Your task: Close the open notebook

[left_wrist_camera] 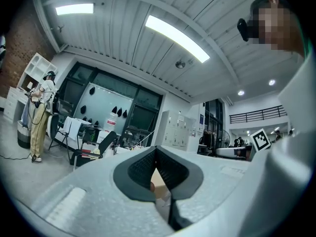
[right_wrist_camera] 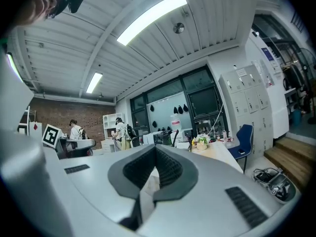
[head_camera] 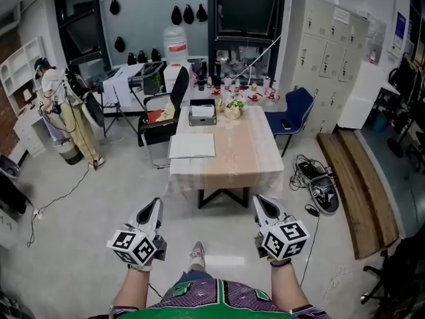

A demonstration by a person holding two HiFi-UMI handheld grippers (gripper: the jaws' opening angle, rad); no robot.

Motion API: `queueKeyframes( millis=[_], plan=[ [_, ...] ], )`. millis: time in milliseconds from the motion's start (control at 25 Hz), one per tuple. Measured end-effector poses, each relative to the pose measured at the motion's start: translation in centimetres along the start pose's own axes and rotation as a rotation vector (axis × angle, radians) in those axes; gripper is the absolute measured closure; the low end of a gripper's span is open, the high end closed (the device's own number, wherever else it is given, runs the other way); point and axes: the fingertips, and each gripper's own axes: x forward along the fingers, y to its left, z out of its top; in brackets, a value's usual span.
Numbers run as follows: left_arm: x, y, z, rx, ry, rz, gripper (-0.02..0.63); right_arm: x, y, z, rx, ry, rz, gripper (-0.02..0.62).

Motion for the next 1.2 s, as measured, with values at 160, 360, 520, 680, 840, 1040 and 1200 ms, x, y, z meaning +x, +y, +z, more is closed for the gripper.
queueKeyframes(
  millis=[160, 360, 520, 680, 840, 1040, 1200],
  plan=[
    [1.4, 0.5, 0.2, 0.004, -0.004, -0.002, 0.591, 1.6, -0.5, 0.3, -0.016, 0.006, 0.008, 0.595],
    [2.8, 1.8, 0.0, -0.005, 0.011, 0.012, 0.591, 3.8, -1.0, 0.8, -0.018, 0.008, 0.022, 0.595],
    [4.9, 3.0, 0.6, -0.004, 0.002, 0.019, 0.591, 5.9, -1.9, 1.8, -0.025, -0.006, 0.03, 0.595],
    [7.2, 4.1, 0.6, 0.006, -0.002, 0.024, 0.591, 8.3, -3.0, 2.2, -0.04, -0.009, 0.032, 0.595],
    [9.2, 5.6, 0.4, -0.004, 0.01, 0.028, 0.591, 11.1, -3.8, 2.7, -0.049, -0.005, 0.035, 0.595],
    [11.9, 8.7, 1.2, -0.018, -0.002, 0.049, 0.591, 15.2, -4.8, 4.3, -0.072, -0.042, 0.015, 0.594],
    [13.8, 10.8, 1.9, 0.013, -0.004, 0.053, 0.591, 18.2, -6.2, 5.5, -0.07, -0.07, -0.019, 0.594]
  ],
)
